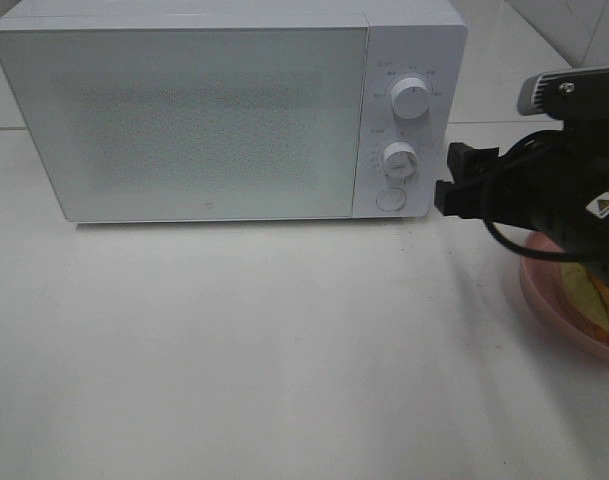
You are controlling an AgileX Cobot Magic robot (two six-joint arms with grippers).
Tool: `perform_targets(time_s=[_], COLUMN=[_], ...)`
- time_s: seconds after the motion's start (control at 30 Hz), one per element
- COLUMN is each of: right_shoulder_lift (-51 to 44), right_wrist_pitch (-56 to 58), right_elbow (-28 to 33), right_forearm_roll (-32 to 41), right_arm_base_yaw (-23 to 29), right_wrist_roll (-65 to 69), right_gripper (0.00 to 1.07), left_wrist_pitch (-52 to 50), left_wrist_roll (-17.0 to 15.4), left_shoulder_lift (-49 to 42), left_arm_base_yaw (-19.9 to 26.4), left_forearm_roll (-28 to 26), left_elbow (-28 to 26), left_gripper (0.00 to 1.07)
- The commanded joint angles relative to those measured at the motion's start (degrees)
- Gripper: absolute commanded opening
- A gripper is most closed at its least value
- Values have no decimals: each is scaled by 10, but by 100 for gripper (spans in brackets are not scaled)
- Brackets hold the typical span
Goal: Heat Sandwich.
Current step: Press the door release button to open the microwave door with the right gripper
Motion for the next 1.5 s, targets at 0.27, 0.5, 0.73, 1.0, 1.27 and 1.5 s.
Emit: perform_targets(time_s=[0.27, 0.5, 0.73, 1.0, 1.27, 1.5], right_shoulder_lift=[83, 121, 124, 124, 124, 124], right_wrist_pitch=[-96, -110, -113, -107, -64, -66], right_elbow=[2, 2, 2, 2, 2, 2], right_forearm_roll=[60, 82, 96, 123, 155, 156], right_arm_base_yaw=[99, 139, 166, 166, 166, 161], right_wrist_roll=[-7, -3, -2, 44, 172, 366], right_gripper=[75, 75, 75, 75, 75, 75], left_wrist_pitch=[-4, -4, -4, -4, -4, -4], left_wrist_roll=[-5, -5, -5, -5, -5, -5], left_shoulder_lift=[-13, -13, -13, -13, -13, -13], left_arm_base_yaw=[0, 0, 0, 0, 0, 0], left_forearm_roll=[-1, -1, -1, -1, -1, -1], left_elbow=[2, 2, 2, 2, 2, 2], left_gripper=[98, 98, 98, 98, 98, 98])
